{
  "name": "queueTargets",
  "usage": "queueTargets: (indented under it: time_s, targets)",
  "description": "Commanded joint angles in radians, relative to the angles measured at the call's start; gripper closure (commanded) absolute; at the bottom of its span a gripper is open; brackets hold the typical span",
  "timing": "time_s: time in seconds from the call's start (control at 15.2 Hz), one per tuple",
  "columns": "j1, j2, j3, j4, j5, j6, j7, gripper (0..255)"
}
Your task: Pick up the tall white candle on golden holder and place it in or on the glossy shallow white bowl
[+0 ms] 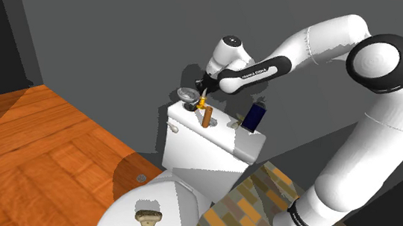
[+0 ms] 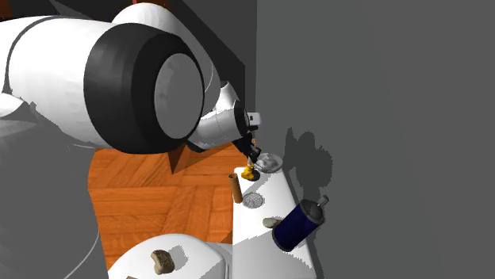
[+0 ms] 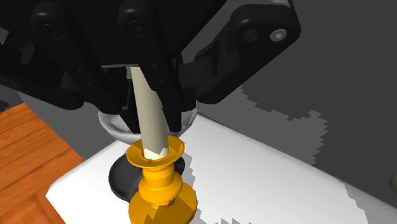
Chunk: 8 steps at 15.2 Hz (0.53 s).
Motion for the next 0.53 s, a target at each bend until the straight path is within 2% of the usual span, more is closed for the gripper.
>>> queueTargets:
  time_s: [0.0,0.46]
  targets:
    - [-0.002,-0.017,0.005,0.005,0.019,-0.02,-0.018,255]
    - [-0.007,-0.065,0.018,0.039,0.078,-0.096,-0.075,255]
